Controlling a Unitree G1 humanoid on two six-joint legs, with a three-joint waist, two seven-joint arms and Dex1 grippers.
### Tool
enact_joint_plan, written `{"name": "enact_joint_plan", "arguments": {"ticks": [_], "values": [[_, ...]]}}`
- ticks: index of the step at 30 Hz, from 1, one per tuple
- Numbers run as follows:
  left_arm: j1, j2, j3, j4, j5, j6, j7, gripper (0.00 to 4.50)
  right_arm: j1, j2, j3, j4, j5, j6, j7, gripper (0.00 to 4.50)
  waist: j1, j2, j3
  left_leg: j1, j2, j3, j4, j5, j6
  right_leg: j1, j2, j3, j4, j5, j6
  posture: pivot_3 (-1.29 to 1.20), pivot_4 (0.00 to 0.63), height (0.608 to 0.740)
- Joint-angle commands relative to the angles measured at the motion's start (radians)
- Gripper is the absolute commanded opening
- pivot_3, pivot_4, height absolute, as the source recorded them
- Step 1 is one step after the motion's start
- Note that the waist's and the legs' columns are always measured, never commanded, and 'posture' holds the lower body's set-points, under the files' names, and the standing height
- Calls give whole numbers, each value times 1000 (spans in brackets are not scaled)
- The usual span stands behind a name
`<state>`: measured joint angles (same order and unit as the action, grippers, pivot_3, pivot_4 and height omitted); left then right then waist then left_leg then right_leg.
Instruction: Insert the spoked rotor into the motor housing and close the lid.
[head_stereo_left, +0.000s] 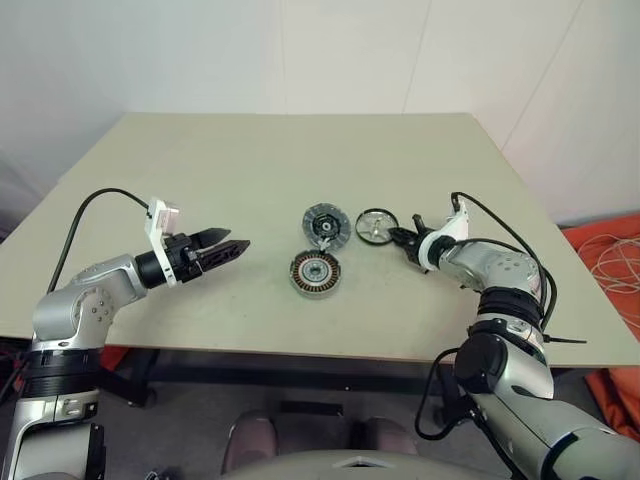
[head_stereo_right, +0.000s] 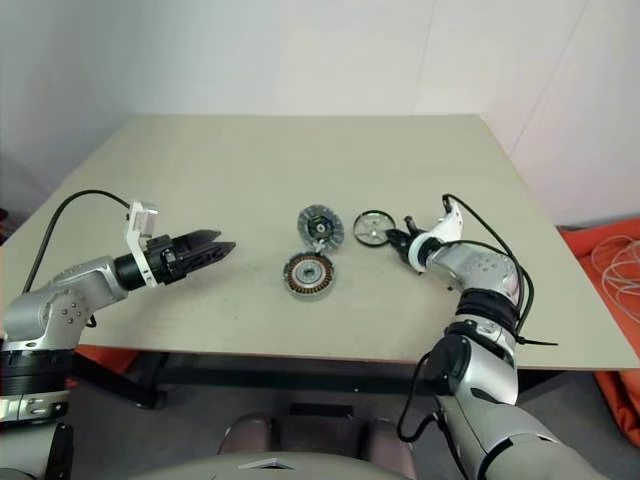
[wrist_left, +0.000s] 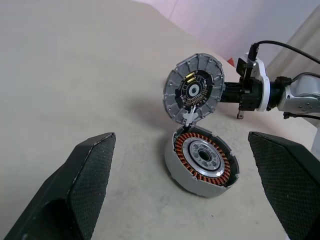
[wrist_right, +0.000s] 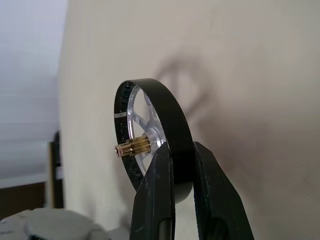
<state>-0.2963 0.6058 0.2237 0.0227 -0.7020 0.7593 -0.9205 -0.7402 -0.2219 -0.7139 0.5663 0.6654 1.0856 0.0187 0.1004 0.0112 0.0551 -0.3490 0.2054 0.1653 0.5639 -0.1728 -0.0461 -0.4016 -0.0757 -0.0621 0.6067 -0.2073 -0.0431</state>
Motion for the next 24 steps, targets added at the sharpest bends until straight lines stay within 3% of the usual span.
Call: {"name": "enact_joint_plan", "arguments": {"ticks": [1, 6, 16, 24], "values": [[-12, 7, 24, -19, -13, 1, 12, 4500, 2, -84, 91, -154, -13, -24, 76, 201, 3, 0, 0, 0, 0, 0, 0, 0, 0, 0, 0, 0, 0, 0, 0, 0, 0, 740], [-18, 9, 30, -13, -22, 15, 18, 4500, 24, -209, 195, -295, -21, -14, 182, 201, 3, 0, 0, -1, 0, 0, -1, 0, 0, 0, 0, 0, 0, 0, 0, 0, 0, 740], [-29, 32, 47, -13, -79, 69, -16, 4500, 129, -516, 530, -629, -80, -162, 650, 200, 2, 0, 1, -1, 0, 0, 0, -3, 4, 0, 1, 0, -1, 0, 0, 0, 0, 740], [-13, 66, 46, -58, -149, 160, -60, 4500, 169, -499, 626, -771, -88, -338, 826, 39, 2, 0, 1, -1, 0, 0, 3, -3, 5, 1, 1, 0, 0, 0, 0, 0, 0, 740]]}}
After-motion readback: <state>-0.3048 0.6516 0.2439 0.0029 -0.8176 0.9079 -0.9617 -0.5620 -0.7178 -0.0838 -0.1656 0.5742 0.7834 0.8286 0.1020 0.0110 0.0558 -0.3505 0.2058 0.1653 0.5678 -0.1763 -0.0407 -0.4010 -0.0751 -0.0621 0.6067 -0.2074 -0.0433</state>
